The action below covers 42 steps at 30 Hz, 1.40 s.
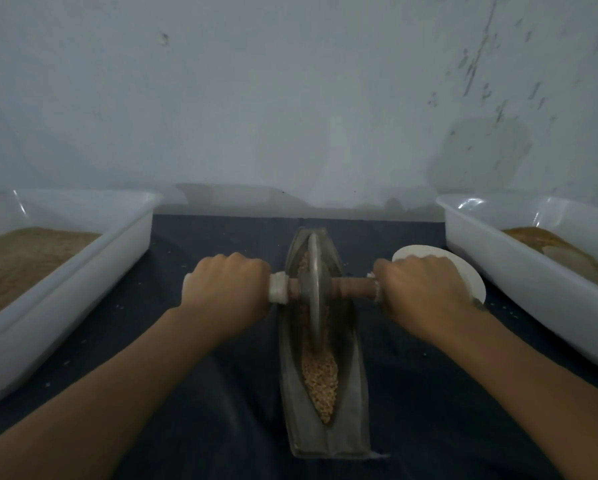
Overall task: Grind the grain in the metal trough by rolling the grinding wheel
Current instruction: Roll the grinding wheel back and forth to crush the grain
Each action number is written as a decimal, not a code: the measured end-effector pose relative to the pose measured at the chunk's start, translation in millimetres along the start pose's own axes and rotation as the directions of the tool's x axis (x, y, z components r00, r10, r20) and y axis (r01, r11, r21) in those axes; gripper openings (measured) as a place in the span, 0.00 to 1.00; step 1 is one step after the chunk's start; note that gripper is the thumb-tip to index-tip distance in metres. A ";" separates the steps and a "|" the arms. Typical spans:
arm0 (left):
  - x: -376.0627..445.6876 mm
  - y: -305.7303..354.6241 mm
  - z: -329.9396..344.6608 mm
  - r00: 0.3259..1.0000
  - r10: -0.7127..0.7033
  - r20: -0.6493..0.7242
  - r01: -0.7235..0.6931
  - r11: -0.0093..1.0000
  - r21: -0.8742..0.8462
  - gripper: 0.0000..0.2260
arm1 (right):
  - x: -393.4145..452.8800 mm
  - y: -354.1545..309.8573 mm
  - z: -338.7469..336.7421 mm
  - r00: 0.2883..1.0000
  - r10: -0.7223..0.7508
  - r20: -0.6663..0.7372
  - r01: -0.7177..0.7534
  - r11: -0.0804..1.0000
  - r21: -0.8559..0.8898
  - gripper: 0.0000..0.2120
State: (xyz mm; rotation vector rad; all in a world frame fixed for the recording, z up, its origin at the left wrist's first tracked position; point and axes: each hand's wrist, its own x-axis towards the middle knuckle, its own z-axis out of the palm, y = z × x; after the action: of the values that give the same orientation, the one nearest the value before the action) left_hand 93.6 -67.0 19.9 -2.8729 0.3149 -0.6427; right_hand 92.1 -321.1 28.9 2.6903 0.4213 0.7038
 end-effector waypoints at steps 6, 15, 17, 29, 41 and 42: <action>-37.3 -1.6 -15.0 0.988 0.127 -0.092 -0.117 0.987 0.107 0.16 | -47.6 2.6 -14.3 0.997 -0.058 -0.046 0.062 0.994 0.088 0.15; 25.7 5.2 7.3 0.998 -0.024 -0.053 0.026 0.999 0.036 0.08 | 22.0 2.1 24.1 0.997 0.075 -0.031 -0.073 0.996 0.058 0.10; 25.9 6.3 2.8 0.999 -0.008 -0.042 0.010 0.999 0.052 0.08 | 18.7 1.9 19.5 0.998 0.064 -0.013 -0.064 0.996 0.061 0.09; -25.4 2.2 -6.1 0.993 0.049 -0.110 -0.041 0.997 0.072 0.15 | -21.7 0.2 -4.8 0.998 -0.040 -0.053 0.039 0.999 -0.029 0.19; -9.2 5.0 -17.3 0.997 0.059 -0.045 -0.056 0.996 0.065 0.11 | -26.9 2.8 4.0 1.000 0.006 0.000 -0.006 0.998 0.055 0.13; -23.2 4.3 -20.4 0.992 0.091 -0.086 -0.085 0.994 0.075 0.13 | -38.2 2.1 -5.5 0.999 -0.046 -0.029 0.047 0.998 0.052 0.15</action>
State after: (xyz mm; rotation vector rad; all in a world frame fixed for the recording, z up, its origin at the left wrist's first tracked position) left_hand 63.4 -68.1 27.9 -2.7503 0.4204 -0.7519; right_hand 57.8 -335.4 18.3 2.7132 0.5143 0.7271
